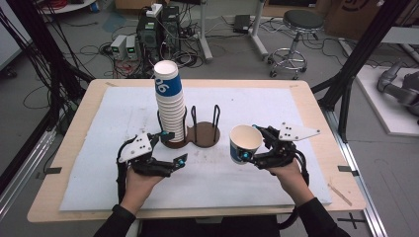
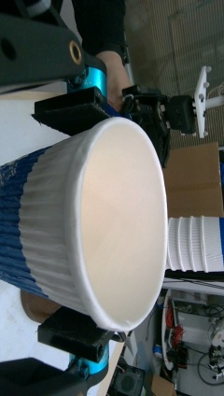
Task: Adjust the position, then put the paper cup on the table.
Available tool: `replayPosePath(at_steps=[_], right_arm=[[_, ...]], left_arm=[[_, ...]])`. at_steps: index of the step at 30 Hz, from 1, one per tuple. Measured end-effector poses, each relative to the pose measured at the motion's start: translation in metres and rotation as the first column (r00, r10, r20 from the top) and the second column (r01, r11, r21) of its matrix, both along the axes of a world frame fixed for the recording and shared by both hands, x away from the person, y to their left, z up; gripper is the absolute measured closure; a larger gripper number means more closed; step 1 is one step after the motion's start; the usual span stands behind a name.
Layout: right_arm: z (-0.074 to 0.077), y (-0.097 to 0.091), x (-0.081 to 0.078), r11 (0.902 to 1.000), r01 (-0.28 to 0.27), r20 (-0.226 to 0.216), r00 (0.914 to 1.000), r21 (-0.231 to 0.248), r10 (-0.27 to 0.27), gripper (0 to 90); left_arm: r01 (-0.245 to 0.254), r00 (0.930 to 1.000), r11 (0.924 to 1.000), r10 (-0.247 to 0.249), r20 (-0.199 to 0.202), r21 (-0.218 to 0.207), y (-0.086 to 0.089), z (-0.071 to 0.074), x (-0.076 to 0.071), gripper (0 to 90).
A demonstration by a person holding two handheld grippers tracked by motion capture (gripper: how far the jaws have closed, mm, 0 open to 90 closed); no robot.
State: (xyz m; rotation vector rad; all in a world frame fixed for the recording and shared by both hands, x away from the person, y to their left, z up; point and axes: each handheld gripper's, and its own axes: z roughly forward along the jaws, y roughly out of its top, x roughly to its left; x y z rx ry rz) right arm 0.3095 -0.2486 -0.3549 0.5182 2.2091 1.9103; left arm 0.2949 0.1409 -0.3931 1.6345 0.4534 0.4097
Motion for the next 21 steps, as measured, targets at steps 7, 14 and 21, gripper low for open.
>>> replayPosePath(at_steps=[7, 14, 21], right_arm=[[0.0005, -0.0053, -0.0025, 0.9999, 0.01, 0.005, 0.9999, 0.006, -0.01, 21.9], [0.0015, -0.0065, -0.0014, 0.9997, 0.022, 0.011, 0.9997, 0.008, -0.022, 21.9], [0.0012, -0.0066, 0.0002, 0.9997, 0.022, 0.014, 0.9997, 0.006, -0.022, 21.9]], left_arm=[[0.011, 0.9998, 0.9999, -0.011, 0.014, 0.009, -0.0069, 0.0006, -0.0038, 16.8], [0.003, 0.9999, 1.0, -0.003, 0.01, -0.004, -0.0036, -0.0003, -0.0021, 16.8], [-0.012, 0.9999, 0.9999, 0.012, 0.006, 0.0, -0.0019, -0.0032, -0.0028, 16.8]])
